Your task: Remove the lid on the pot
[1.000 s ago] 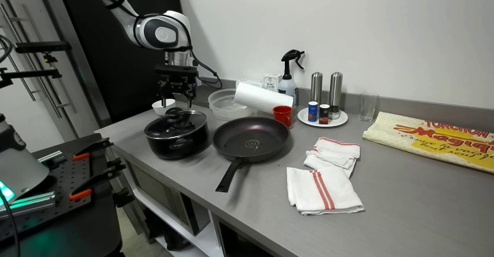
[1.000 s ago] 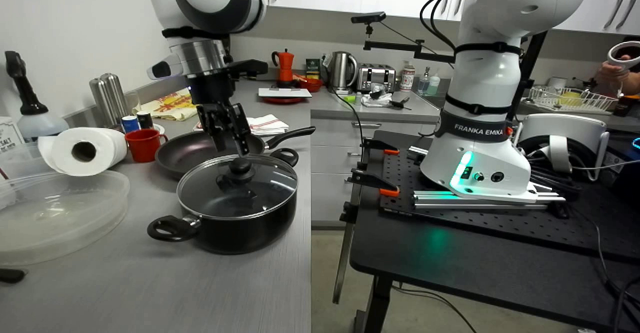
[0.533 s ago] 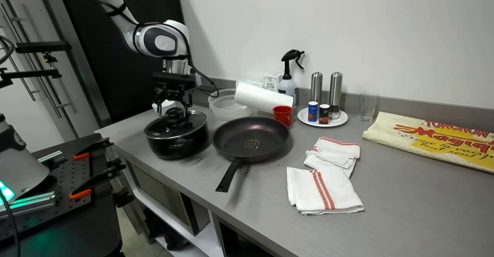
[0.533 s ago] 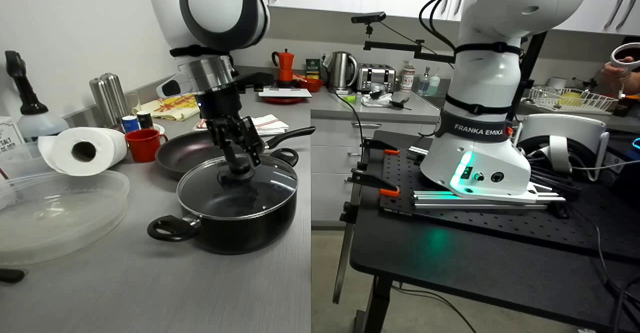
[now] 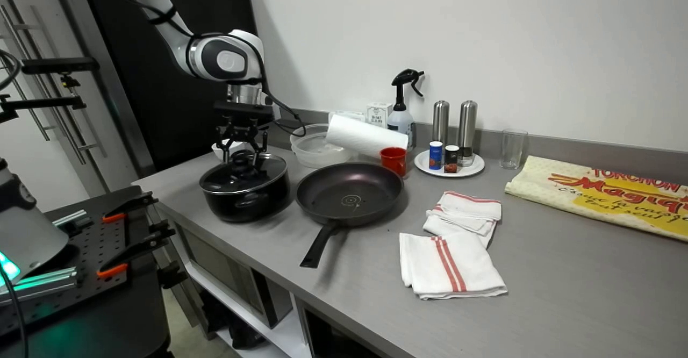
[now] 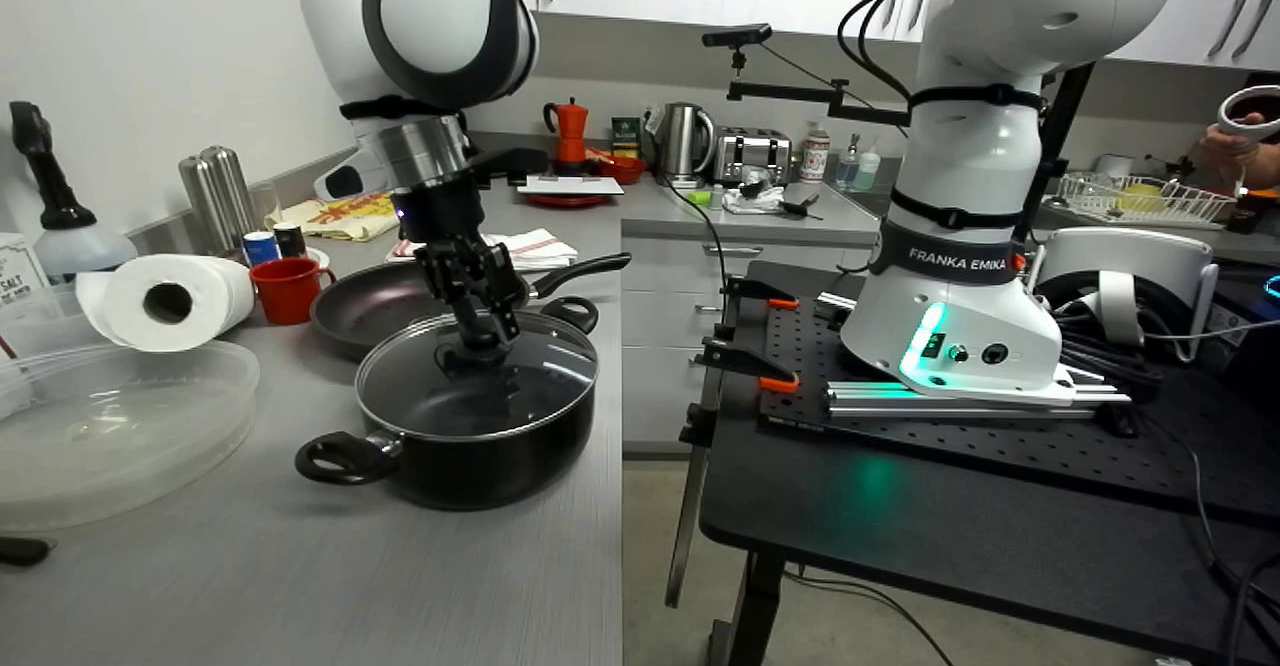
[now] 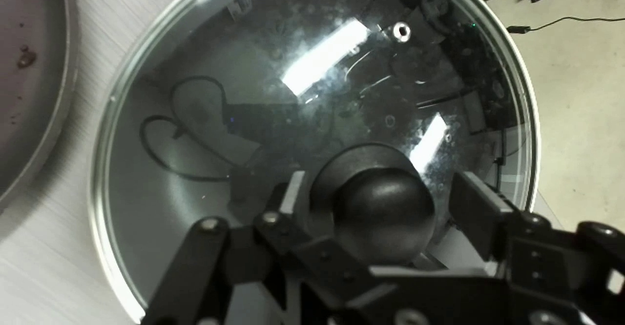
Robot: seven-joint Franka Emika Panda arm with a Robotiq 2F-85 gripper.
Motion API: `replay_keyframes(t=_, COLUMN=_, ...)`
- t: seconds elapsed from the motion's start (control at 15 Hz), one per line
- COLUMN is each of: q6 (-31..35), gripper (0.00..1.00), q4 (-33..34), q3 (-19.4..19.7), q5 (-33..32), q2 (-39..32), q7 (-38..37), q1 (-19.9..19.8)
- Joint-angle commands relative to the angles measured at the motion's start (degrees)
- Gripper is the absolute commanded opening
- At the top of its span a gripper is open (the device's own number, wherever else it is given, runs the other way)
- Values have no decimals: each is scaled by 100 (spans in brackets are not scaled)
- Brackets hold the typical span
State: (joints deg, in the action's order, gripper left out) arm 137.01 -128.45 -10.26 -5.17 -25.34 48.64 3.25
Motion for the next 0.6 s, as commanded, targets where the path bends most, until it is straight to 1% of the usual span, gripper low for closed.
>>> replay_keyframes(t=0.0, q6=63, gripper=45, q4=8, q3=-23, q5=-136, q2=-23, q7=-55, q1=4)
replay_keyframes(t=0.07, q6=60, gripper=38, q4=10, q3=-21, q5=-140, q2=-17, q7=-59, q1=4)
replay_keyframes(t=0.13, q6=58, gripper=34, q4=1, q3=-25, q5=-137, q2=10, q7=-60, q1=6)
replay_keyframes(t=0.2, q6=61, gripper=33, q4=-5, q3=-28, q5=-134, q2=10, q7=-62, q1=9)
replay_keyframes(t=0.27, q6=41, gripper=26, q4=-8, q3=-32, q5=-136, q2=27, q7=-59, q1=11)
replay_keyframes(t=0.53, q6=52, gripper=26, q4=-66, q3=-43, q5=-139, q2=111, q7=-75, q1=24)
